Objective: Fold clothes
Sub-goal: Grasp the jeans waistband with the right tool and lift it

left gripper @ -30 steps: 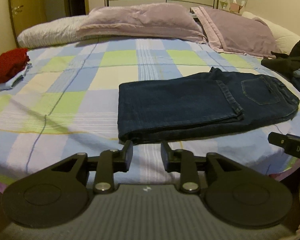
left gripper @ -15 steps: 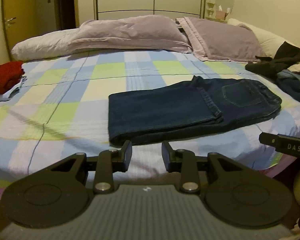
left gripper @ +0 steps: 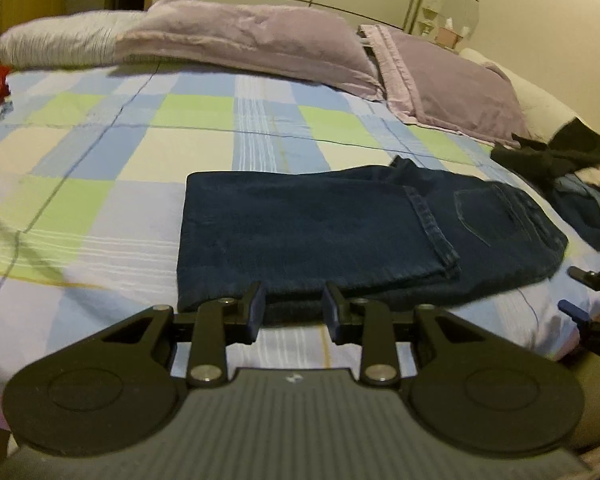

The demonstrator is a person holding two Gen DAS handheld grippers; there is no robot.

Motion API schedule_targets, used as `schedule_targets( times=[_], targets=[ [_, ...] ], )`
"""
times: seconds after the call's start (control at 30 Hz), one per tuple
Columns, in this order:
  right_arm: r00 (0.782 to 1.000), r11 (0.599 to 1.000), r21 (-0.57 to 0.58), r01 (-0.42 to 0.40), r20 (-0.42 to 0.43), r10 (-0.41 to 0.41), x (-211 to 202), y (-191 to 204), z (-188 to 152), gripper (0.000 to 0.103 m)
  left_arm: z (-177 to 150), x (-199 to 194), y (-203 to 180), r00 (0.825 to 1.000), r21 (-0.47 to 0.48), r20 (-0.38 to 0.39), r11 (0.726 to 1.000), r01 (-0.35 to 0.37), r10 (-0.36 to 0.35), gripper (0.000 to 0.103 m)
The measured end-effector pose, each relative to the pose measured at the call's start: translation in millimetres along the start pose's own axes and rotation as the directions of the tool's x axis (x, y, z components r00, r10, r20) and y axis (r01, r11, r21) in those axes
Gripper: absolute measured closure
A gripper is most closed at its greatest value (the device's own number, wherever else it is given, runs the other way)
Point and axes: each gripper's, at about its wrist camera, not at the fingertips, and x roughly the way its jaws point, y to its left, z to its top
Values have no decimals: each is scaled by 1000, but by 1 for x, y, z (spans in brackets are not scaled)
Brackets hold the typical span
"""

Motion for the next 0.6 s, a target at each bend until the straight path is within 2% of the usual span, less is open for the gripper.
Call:
schedule_targets(
  times=[0.1,0.23,0.33,0.47,0.6],
  targets=[
    [998,993,117,-4,59,-3,14,-23,37,49,9,20,8,1000,-40,-16,999,25,-26,76],
    [995,983,184,19,90,-36,30,-40,70,50,18,44,14,999,-49,-29,998,31,-32,76],
    [995,985,168,28,85,-42,38,-37,81,50,22,59,18,999,-56,-35,998,30,-32,76],
    [994,989,134,68,80,-79,50,-32,89,50,22,69,28,998,-118,-37,992,41,-46,80],
    [992,991,100,88,81,-96,58,-30,86,51,12,83,39,998,-144,-65,989,13,-22,84]
  ],
)
